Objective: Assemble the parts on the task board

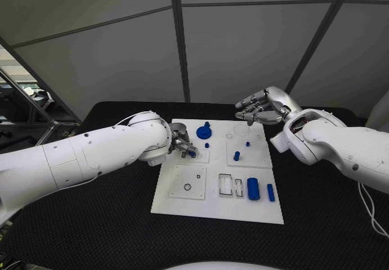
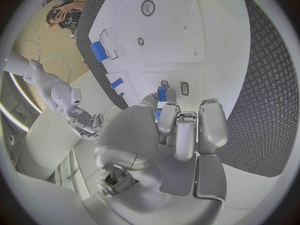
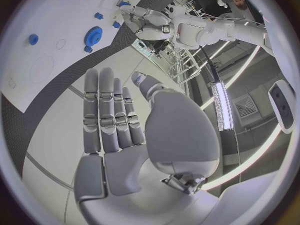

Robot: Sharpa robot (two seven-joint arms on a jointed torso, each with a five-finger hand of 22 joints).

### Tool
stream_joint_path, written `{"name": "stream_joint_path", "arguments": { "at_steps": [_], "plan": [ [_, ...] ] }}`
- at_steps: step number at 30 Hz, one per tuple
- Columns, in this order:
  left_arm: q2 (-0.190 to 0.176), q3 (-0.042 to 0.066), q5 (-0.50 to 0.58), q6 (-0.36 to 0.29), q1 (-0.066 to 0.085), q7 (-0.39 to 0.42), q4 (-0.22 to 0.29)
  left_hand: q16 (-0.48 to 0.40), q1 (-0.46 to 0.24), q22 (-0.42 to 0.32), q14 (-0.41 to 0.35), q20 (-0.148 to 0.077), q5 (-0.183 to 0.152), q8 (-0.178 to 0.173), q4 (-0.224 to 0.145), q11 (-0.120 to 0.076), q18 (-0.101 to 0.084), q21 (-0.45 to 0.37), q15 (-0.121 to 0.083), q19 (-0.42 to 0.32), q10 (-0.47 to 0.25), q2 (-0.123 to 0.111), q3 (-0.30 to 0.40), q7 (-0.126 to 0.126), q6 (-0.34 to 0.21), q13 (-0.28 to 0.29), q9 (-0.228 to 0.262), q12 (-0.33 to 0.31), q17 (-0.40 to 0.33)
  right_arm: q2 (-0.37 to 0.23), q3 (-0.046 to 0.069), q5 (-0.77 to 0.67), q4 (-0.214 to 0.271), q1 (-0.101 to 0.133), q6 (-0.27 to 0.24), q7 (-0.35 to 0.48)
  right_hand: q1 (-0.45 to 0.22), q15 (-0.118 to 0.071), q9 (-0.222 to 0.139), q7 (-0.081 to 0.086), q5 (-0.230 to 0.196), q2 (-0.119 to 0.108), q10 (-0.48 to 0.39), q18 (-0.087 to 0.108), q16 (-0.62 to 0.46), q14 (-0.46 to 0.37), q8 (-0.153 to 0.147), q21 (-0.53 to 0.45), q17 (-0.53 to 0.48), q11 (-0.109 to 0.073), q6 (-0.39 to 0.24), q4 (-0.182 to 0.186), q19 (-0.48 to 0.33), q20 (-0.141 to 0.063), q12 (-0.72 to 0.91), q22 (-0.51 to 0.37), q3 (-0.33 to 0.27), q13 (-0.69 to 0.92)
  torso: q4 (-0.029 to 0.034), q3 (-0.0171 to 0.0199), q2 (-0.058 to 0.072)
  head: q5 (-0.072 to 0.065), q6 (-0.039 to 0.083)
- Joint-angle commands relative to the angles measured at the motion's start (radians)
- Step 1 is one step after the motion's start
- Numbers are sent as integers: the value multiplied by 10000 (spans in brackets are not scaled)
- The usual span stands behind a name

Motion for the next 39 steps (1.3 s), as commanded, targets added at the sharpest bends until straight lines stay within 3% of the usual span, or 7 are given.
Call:
{"name": "stream_joint_path", "arguments": {
  "at_steps": [1, 29, 39],
  "plan": [
    [29, 6, -97, 243, 11, -56, -37, 41, -114, 8, 987, 3, -39, -44, -1494, -451, -483, -3, -24, 85, 644, -19, 1587, -229, 286, 2152, 25, 1053, 2476, 13, 8, 39, 4, 19, 56, 108, -132, -27, -14, 3, -49, -3, -68, 20, 63, -73, -13, -15, 10, -32, -57, 27, 25, 26, 37, 14, -35, -9, 4, 3, 1, -17, -15],
    [153, 7, -97, 710, 0, -31, -198, 35, -248, -20, 984, 11, -87, -81, -1599, -445, -474, -34, -15, 55, 640, -89, 1788, -224, 303, 2150, 74, 1031, 2469, 81, 7, 39, -58, 17, 118, 114, -164, -25, -14, 3, -49, 18, -71, 21, 72, -83, -12, -22, 30, -32, -58, 44, 23, 30, 45, 14, -38, -13, 8, 4, -3, -13, -101],
    [399, 6, -96, 805, 0, -54, -412, 43, -377, -35, 987, 18, -118, -106, -1627, -435, -469, -55, -7, 36, 640, -77, 1937, -213, 320, 2153, 111, 1021, 2478, 107, 7, 39, -70, 17, 125, 120, -164, -25, -14, 3, -49, 18, -71, 21, 72, -83, -12, -22, 30, -32, -58, 44, 23, 30, 45, 14, -38, -13, 7, 2, 3, -23, -109]
  ]
}}
